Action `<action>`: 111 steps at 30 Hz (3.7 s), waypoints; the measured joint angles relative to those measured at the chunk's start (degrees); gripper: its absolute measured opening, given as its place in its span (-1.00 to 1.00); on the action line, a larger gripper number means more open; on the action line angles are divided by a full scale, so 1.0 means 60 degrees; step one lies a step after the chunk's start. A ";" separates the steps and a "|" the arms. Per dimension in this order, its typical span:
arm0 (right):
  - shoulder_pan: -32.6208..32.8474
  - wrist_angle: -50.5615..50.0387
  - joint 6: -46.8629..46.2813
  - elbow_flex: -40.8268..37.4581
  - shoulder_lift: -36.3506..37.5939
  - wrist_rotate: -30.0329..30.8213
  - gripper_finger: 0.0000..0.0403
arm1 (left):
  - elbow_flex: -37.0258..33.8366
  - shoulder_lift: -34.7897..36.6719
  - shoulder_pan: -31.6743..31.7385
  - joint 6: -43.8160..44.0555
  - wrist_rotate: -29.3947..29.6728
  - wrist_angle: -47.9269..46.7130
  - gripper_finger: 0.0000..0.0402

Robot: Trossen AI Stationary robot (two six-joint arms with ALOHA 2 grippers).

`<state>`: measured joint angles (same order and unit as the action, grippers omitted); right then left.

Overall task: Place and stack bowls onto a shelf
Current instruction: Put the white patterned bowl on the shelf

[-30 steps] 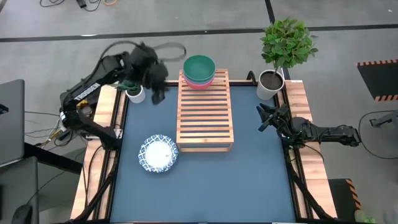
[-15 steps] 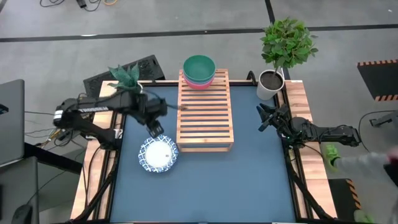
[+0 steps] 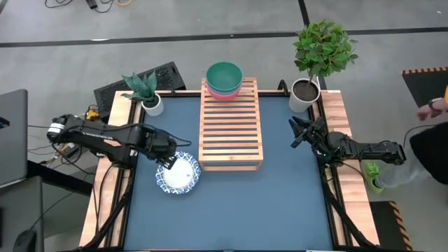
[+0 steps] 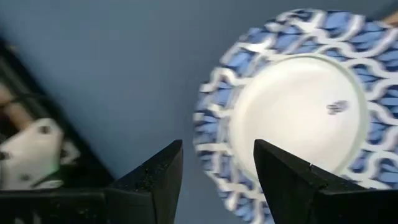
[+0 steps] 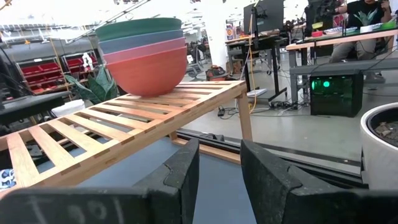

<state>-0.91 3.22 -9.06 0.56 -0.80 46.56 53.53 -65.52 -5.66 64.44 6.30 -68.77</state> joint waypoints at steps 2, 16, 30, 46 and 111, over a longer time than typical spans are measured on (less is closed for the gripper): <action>0.0000 0.0000 0.0000 0.0000 0.0000 -0.0002 -0.29 | -0.0075 0.0000 -0.0221 0.0288 0.0001 0.0316 -0.10; 0.0000 0.0011 -0.0152 0.0000 0.0000 -0.0002 -0.29 | -0.1257 -0.0153 -0.0654 0.1120 -0.0530 0.1011 -0.11; 0.0002 0.0015 -0.0168 0.0000 0.0001 0.0001 -0.29 | -0.1729 -0.0157 -0.0650 0.0945 -0.0761 0.1880 -0.16; 0.0000 0.0015 -0.0168 0.0000 0.0000 0.0001 -0.29 | -0.1729 -0.0157 -0.0650 0.0902 -0.0537 0.1500 -0.98; 0.0000 0.0000 -0.0153 0.0000 0.0003 0.0004 -0.29 | 0.6507 -0.0376 0.2930 -0.4260 0.2283 0.0204 -1.00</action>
<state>-0.91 3.22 -9.98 0.56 -0.78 46.59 92.58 -67.77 11.92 38.89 20.00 -67.54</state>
